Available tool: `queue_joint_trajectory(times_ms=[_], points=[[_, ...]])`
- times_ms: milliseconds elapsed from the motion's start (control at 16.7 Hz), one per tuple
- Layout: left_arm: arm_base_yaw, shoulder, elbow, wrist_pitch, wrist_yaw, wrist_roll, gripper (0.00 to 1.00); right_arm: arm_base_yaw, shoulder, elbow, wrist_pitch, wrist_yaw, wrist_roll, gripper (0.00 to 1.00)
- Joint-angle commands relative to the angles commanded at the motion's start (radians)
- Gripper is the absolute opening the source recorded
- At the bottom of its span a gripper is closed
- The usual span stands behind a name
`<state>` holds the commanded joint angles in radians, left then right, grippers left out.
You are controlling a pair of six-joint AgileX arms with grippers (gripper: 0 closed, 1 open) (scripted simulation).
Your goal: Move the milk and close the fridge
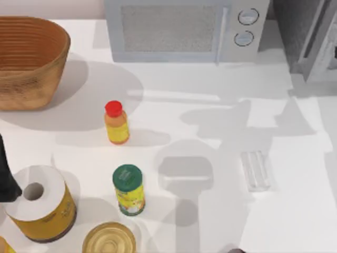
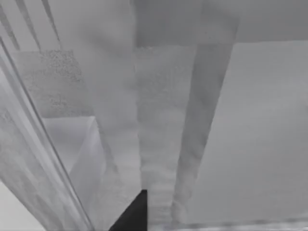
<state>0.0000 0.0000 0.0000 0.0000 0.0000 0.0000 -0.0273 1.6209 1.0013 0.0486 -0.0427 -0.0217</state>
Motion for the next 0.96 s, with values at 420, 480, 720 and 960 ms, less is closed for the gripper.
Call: queue_joint_trajectory(times_ms=[420,480,720,960], points=[[0.0,0.0,0.0,0.0,0.0,0.0,1.0,-0.013,0.105,0.112,-0.025,0.006,-0.004,1.0],[0.0,0.0,0.0,0.0,0.0,0.0,1.0,-0.012,0.144,0.161,-0.035,0.006,-0.004,1.0],[0.0,0.0,0.0,0.0,0.0,0.0,1.0,-0.011,0.293,0.357,-0.075,0.009,-0.003,1.0],[0.0,0.0,0.0,0.0,0.0,0.0,1.0,-0.011,0.366,0.449,-0.095,0.011,-0.002,1.0]])
